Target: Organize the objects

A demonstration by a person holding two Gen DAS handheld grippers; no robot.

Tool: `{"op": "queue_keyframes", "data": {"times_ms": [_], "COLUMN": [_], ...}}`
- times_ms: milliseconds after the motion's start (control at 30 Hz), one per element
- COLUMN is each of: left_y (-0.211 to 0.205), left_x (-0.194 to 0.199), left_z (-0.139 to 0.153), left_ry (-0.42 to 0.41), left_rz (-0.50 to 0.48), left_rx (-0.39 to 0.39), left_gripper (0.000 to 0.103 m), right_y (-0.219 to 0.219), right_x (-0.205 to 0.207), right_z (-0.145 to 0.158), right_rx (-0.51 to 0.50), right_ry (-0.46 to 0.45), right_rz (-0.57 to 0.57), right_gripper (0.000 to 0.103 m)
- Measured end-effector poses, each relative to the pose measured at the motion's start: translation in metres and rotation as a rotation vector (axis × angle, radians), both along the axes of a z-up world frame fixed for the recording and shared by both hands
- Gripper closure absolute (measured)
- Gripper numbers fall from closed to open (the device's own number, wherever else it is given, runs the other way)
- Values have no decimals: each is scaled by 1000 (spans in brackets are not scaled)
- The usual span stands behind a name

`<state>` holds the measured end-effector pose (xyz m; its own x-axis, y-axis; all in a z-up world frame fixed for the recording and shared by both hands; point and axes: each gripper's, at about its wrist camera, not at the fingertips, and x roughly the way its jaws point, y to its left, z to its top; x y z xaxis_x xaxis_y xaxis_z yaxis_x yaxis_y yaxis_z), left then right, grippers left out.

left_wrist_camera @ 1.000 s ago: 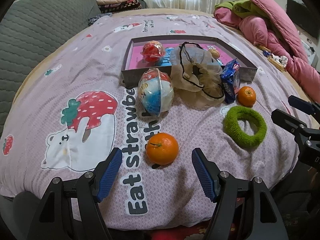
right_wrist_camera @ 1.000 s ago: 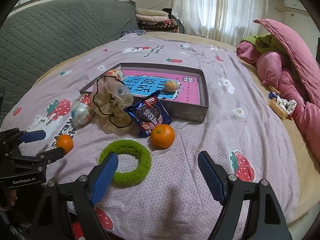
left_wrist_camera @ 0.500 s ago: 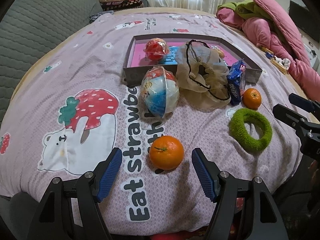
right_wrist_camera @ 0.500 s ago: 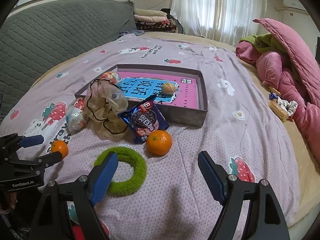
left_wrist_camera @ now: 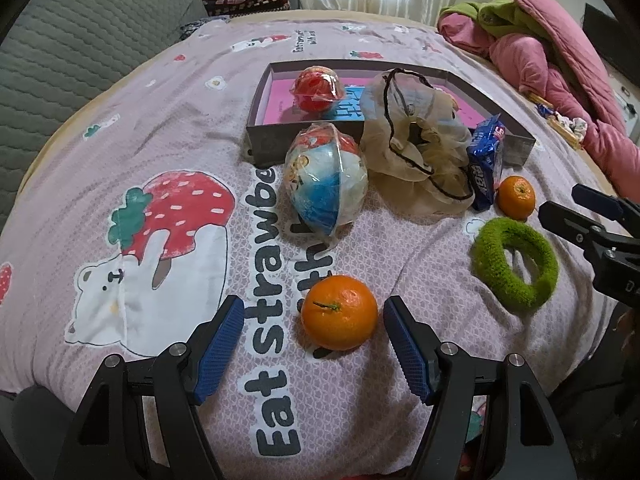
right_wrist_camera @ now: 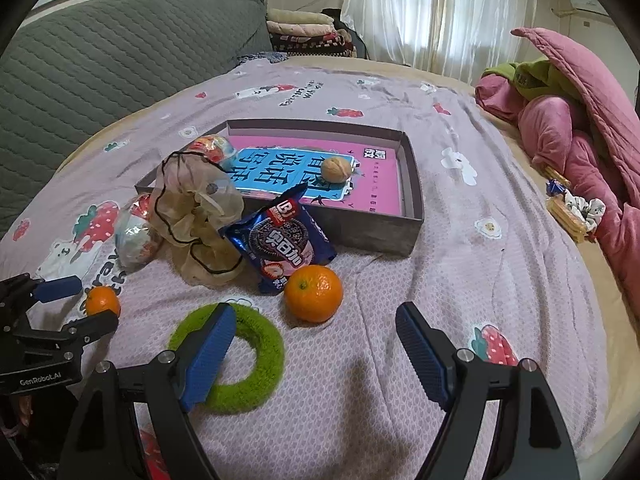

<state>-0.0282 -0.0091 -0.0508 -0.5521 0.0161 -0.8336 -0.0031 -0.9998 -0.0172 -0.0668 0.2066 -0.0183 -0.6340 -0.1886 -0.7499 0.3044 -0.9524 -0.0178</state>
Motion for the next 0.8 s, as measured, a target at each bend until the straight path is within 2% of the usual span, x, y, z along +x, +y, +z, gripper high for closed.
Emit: {"op": "queue_keyframes", "data": {"times_ms": [800], "left_y": [-1], "left_x": [-13], "left_z": [-10], "left_ry": [-3], "left_rz": [24], "left_rx": [22], "left_gripper": [29], "right_y": [-3], "right_x": [-35], "right_z": [-18], "right_rx": [39], "right_ry": [-41], "right_rz": [-16], "right_gripper": [21]}}
